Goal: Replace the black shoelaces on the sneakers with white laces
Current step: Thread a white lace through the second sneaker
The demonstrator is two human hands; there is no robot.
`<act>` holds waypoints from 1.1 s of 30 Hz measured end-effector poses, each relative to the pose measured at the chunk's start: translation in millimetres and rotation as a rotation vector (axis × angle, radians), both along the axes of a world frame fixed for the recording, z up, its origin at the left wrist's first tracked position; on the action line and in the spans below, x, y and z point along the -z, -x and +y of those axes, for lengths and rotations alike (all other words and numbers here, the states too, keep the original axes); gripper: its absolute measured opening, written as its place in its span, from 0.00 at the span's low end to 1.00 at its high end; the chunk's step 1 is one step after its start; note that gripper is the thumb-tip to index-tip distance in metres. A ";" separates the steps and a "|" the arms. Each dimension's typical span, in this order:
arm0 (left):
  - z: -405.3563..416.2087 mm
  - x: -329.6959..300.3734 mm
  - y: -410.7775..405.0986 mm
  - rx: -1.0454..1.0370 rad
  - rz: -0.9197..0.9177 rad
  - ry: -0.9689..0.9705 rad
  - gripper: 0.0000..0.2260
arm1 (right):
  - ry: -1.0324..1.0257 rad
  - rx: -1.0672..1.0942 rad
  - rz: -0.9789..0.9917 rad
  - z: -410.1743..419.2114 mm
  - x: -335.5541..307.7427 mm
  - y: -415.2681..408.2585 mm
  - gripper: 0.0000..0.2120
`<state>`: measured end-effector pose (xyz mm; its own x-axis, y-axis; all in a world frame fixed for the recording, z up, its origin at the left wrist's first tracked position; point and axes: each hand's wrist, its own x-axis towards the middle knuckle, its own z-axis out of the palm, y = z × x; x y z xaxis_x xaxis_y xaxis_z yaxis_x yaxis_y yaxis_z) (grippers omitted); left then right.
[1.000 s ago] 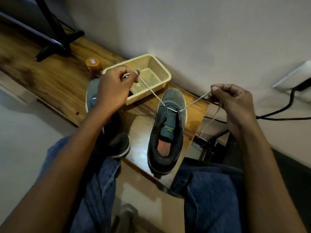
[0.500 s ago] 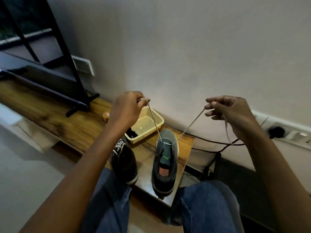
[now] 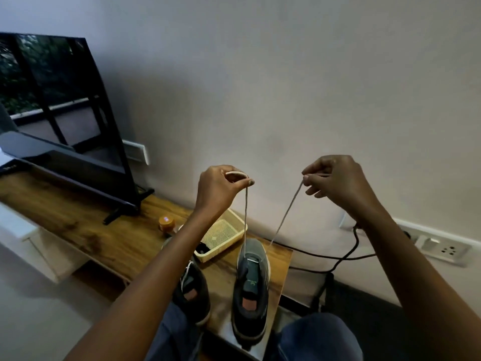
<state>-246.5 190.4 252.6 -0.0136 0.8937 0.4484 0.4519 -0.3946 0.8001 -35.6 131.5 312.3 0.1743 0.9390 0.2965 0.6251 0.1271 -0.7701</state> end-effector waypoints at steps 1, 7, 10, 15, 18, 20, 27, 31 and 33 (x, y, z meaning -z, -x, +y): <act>0.4 -2.0 -2.0 0.020 -0.037 0.010 0.05 | -0.020 -0.005 -0.017 -0.4 -3.5 2.0 0.03; -0.3 -15.3 -15.0 0.122 -0.179 0.032 0.05 | -0.062 -0.113 0.115 3.1 -18.9 17.8 0.05; -1.4 -20.2 -21.3 0.165 -0.217 0.044 0.04 | -0.060 -0.145 0.195 8.5 -19.4 24.6 0.05; -3.2 -23.7 -28.7 0.227 -0.282 0.081 0.06 | -0.066 -0.180 0.292 15.5 -16.3 31.6 0.05; -2.9 -21.5 -30.0 0.246 -0.337 0.098 0.05 | -0.082 -0.163 0.324 19.2 -15.1 35.7 0.05; -2.3 -20.0 -29.9 0.253 -0.349 0.105 0.04 | -0.076 -0.165 0.339 21.5 -13.1 38.7 0.04; 0.3 -15.9 -23.8 0.219 -0.385 0.134 0.08 | 0.008 -0.138 0.379 27.9 10.7 36.4 0.04; 3.0 -9.6 -15.0 0.204 -0.406 0.136 0.08 | 0.116 -0.153 0.316 29.4 39.8 33.2 0.04; 5.8 -1.1 -10.0 0.184 -0.449 0.141 0.07 | 0.200 -0.150 0.289 32.0 68.6 31.6 0.06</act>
<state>-236.5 196.2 253.7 -0.0137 0.9510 0.3088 -0.0164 -0.3090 0.9509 -67.2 163.5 243.7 0.0797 0.9948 0.0634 0.3643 0.0301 -0.9308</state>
